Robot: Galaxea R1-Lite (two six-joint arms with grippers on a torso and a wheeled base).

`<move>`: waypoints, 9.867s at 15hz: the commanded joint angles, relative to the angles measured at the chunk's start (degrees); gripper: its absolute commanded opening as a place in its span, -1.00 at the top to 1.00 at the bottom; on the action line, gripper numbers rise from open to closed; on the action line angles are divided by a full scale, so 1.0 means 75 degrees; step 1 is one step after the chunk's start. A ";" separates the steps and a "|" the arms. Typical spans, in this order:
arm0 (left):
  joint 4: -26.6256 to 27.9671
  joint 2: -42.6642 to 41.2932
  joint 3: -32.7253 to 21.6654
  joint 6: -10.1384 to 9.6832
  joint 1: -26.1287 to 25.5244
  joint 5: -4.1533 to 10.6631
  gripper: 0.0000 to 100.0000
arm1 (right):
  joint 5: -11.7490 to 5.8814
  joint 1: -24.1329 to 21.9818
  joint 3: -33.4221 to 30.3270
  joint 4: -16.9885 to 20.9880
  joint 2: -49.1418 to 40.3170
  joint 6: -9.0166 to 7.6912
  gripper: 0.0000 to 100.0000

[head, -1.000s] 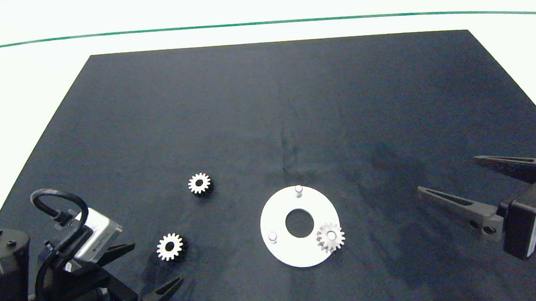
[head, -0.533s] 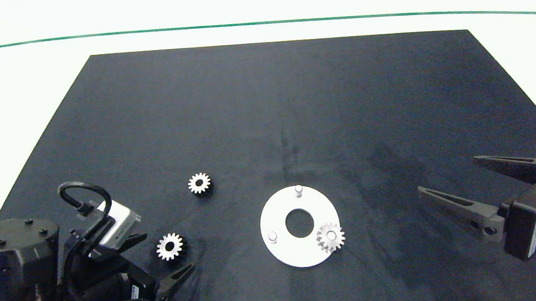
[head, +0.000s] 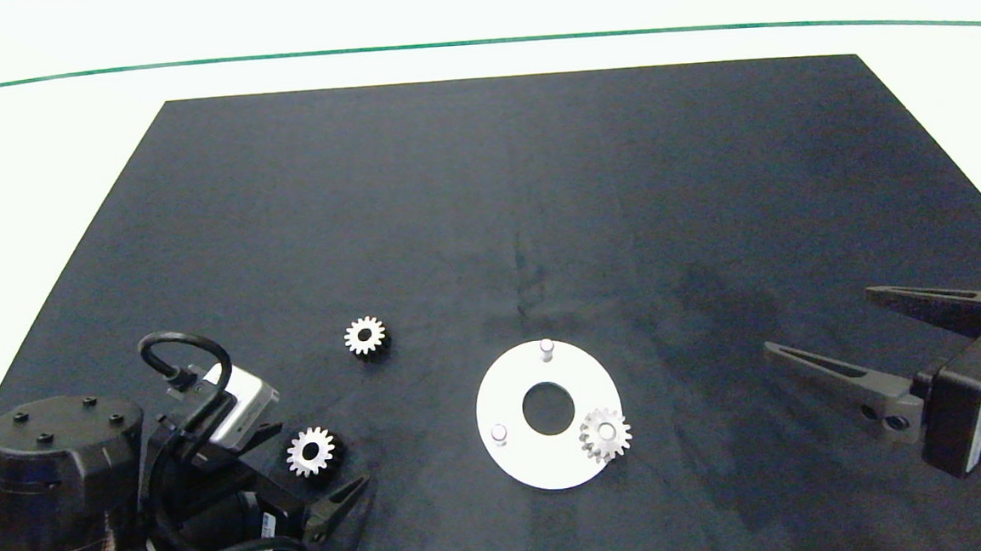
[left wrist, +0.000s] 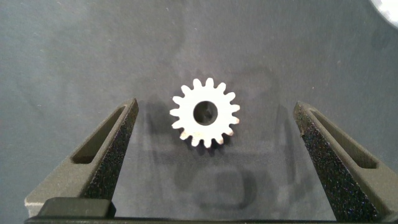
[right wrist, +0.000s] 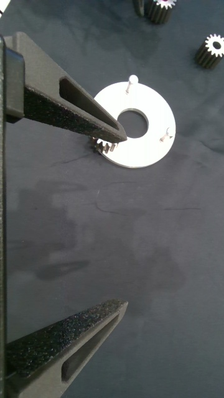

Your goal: Install three planetary gears onto the carrier pins

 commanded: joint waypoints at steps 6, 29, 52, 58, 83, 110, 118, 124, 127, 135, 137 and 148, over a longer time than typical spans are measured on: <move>-0.0319 0.0259 0.0093 0.0005 -0.0060 0.0035 -0.93 | 0.0009 0.0003 0.0058 -0.0008 0.0031 0.0018 -1.00; -0.1292 0.0798 0.0480 -0.0018 -0.0271 0.0527 0.00 | 0.0009 0.0003 0.0058 -0.0008 0.0031 0.0018 -1.00; -0.1257 0.0376 0.0363 0.0005 -0.0963 0.0785 0.62 | 0.0021 0.0050 0.0034 -0.0020 -0.0028 0.0018 -1.00; -0.1093 0.0341 -0.0317 0.0017 -0.2591 0.1452 0.62 | -0.0014 0.0027 -0.0001 0.0214 -0.0625 0.0006 -1.00; -0.0847 0.2416 -0.2379 0.0591 -0.3599 0.1980 0.62 | 0.0068 -0.0172 -0.0071 0.1480 -0.2032 0.0029 -1.00; -0.0870 0.2697 -0.2485 0.0579 -0.3658 0.2015 0.62 | 0.0079 -0.0149 -0.0059 0.1468 -0.2032 0.0029 -1.00; -0.0859 0.2638 -0.2403 0.0579 -0.3611 0.2015 0.62 | 0.0079 -0.0149 -0.0001 0.1468 -0.2090 0.0029 -1.00; -0.0882 0.2615 -0.2227 0.0568 -0.3588 0.2015 0.62 | 0.0091 -0.0149 -0.0012 0.1468 -0.2114 0.0029 -1.00; -0.0882 0.2685 -0.2262 0.0568 -0.3611 0.2038 0.62 | 0.0091 -0.0137 -0.0012 0.1468 -0.2114 0.0029 -1.00; -0.0870 0.2849 -0.2321 0.0591 -0.3670 0.2038 0.62 | 0.0091 -0.0137 -0.0024 0.1468 -0.2090 0.0029 -1.00; -0.0859 0.2861 -0.2344 0.0591 -0.3670 0.2038 0.62 | 0.0103 -0.0137 -0.0024 0.1468 -0.2090 0.0029 -1.00; -0.0835 0.2779 -0.2309 0.0579 -0.3670 0.2038 -1.00 | 0.0103 -0.0137 -0.0048 0.1457 -0.2067 0.0029 -1.00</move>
